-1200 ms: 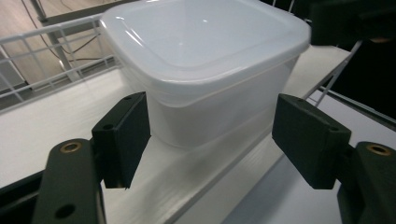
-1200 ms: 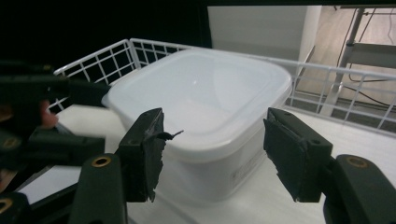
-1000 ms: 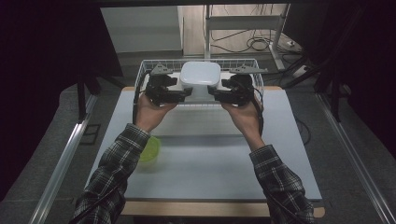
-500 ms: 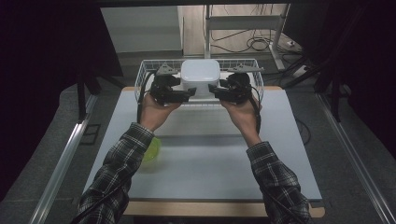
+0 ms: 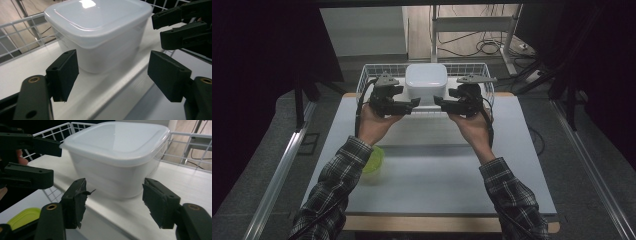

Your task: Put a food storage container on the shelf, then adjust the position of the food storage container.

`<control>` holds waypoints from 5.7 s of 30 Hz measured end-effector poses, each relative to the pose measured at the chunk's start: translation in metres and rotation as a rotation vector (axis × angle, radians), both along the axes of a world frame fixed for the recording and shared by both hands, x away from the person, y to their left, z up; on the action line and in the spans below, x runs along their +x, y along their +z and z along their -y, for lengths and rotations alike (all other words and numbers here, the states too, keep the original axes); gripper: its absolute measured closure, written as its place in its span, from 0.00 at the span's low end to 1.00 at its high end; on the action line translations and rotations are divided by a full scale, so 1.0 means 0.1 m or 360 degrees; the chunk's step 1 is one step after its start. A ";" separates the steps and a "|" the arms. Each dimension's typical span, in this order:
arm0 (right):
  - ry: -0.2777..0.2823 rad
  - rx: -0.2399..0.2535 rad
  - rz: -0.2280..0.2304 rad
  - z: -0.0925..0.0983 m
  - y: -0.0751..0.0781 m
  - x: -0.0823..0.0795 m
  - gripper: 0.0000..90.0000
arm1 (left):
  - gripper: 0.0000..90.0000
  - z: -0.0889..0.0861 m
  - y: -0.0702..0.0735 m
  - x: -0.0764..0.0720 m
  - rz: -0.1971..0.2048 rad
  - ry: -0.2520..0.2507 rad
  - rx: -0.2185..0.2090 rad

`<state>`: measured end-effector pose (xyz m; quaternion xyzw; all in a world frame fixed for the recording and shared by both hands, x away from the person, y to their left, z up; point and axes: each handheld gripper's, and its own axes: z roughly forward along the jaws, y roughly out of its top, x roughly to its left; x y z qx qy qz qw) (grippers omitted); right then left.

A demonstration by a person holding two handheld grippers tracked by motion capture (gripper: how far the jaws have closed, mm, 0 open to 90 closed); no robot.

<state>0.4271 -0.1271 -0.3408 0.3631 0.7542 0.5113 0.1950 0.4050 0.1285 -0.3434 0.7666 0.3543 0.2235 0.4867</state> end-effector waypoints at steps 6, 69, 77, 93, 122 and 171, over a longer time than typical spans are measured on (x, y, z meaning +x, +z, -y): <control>0.0068 -0.0018 0.0013 0.07 -0.05 -0.18 0.32 | 0.23 -0.09 -0.09 -0.20 -0.0023 -0.0089 -0.0106; 0.0319 -0.0190 -0.0208 0.49 -1.55 -1.33 0.06 | 0.07 -0.23 -1.65 -1.45 -0.0229 -0.0258 0.0046; 0.0316 -0.0203 -0.0214 0.48 -1.58 -1.31 0.07 | 0.08 -0.33 -1.64 -1.35 -0.0283 -0.0155 0.0049; 0.0336 -0.0245 -0.0235 0.45 -1.61 -1.30 0.07 | 1.00 -1.05 -1.46 -1.28 -0.0174 0.0194 -0.0014; 0.0364 -0.0316 -0.0263 0.41 -1.65 -1.30 0.08 | 1.00 -1.54 -1.74 -0.97 -0.0405 0.0562 0.0051; 0.0362 -0.0343 -0.0287 0.40 -1.68 -1.29 0.08 | 1.00 -0.89 -1.83 -1.01 -0.0546 0.0154 0.0132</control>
